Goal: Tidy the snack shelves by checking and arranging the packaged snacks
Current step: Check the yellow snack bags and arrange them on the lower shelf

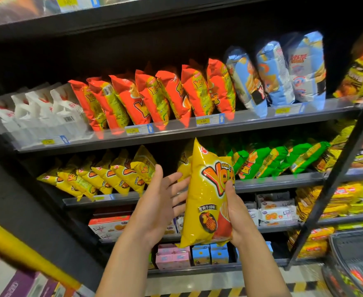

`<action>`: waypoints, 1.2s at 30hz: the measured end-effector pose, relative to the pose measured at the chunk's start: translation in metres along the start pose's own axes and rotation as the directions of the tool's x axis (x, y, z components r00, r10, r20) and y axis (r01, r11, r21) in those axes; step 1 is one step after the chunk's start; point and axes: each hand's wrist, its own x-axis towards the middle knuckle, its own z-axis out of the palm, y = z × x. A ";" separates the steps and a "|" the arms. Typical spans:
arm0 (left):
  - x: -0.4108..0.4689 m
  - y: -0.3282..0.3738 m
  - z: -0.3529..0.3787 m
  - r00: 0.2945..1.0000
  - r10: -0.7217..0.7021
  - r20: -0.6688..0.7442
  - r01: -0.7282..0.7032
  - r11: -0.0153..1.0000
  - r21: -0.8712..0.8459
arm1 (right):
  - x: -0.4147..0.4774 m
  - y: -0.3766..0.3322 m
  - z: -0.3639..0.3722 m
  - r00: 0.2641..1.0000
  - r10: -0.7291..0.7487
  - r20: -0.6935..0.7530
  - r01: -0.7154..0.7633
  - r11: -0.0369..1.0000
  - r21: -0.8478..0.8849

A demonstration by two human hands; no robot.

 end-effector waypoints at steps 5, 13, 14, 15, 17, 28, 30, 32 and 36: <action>-0.001 -0.003 0.010 0.998 -0.025 0.061 0.016 0.988 0.152 | -0.008 -0.011 0.007 0.995 -0.105 -0.001 0.102 0.967 -0.235; 0.007 -0.016 0.020 0.992 0.033 -0.120 0.016 0.921 0.388 | -0.018 -0.025 0.027 0.984 -0.171 0.042 0.168 0.838 -0.520; 0.006 -0.016 0.019 0.989 0.000 -0.150 0.054 0.933 0.356 | -0.019 -0.028 0.026 0.989 -0.143 0.045 0.146 0.852 -0.503; 0.004 -0.016 0.018 0.986 -0.033 -0.164 0.081 0.953 0.292 | -0.021 -0.032 0.024 0.992 -0.115 0.052 0.126 0.876 -0.465; -0.001 -0.012 0.018 0.984 -0.071 -0.166 0.097 0.983 0.155 | -0.024 -0.040 0.020 0.993 -0.089 0.071 0.109 0.924 -0.367; -0.002 -0.012 0.009 0.986 0.004 -0.165 0.015 0.994 0.109 | -0.032 -0.049 0.017 0.972 -0.087 0.219 0.149 0.946 -0.286; -0.002 -0.011 0.009 0.981 0.047 -0.189 -0.007 0.978 0.211 | -0.033 -0.046 0.020 0.967 -0.093 0.239 0.180 0.909 -0.375; -0.003 -0.013 0.009 0.974 0.124 -0.189 -0.059 0.946 0.318 | -0.036 -0.041 0.024 0.959 -0.121 0.257 0.225 0.875 -0.428; -0.009 -0.016 0.007 0.973 0.216 -0.078 -0.172 0.911 0.375 | -0.036 -0.036 0.019 0.951 -0.169 0.258 0.264 0.878 -0.400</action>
